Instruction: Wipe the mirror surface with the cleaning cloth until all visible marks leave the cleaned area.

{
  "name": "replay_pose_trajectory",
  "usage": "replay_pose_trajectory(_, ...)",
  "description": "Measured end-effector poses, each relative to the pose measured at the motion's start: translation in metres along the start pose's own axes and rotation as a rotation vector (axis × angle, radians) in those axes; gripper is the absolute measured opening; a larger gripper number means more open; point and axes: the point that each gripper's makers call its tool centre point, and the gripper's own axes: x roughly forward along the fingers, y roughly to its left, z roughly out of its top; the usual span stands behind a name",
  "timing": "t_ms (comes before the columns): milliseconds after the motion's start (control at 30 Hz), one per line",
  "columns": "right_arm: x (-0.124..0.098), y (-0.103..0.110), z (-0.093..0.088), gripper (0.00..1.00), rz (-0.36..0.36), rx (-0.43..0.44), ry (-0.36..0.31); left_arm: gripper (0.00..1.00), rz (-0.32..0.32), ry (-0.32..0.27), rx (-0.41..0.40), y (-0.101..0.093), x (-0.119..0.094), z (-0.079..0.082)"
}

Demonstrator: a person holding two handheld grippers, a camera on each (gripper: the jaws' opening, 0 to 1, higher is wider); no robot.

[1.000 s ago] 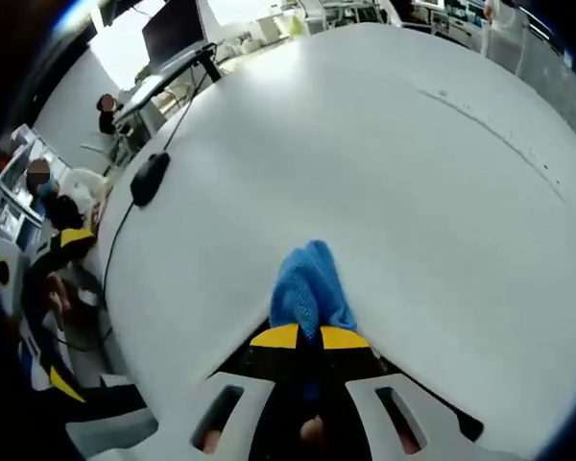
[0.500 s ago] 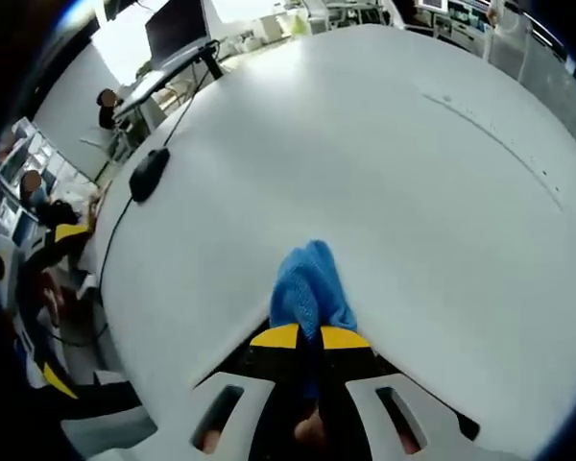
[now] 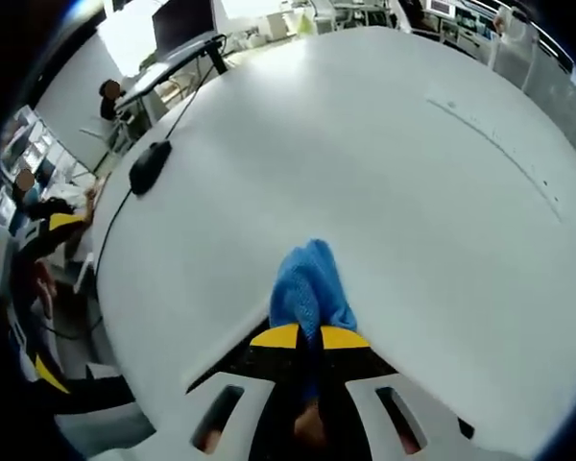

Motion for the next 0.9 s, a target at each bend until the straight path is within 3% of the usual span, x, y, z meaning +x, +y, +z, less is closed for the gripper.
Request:
replay_pose_trajectory(133,0.0,0.002,-0.001,0.01,-0.023,-0.038,-0.024,0.99,0.008,-0.009,-0.002,0.002,0.0,0.001)
replay_pose_trajectory(367,0.0,0.011,-0.005,0.0,-0.021,-0.078,-0.008,0.99,0.021,-0.03,-0.009,0.002,0.0,0.006)
replay_pose_trajectory(700,-0.003,0.02,-0.015,0.0,-0.011,-0.076,-0.015,0.99,0.056,-0.041,-0.008,0.005,-0.005,0.009)
replay_pose_trajectory(900,-0.004,0.026,-0.021,0.0,0.003,-0.073,-0.027,0.99,0.058,-0.045,-0.009,-0.005,-0.004,0.008)
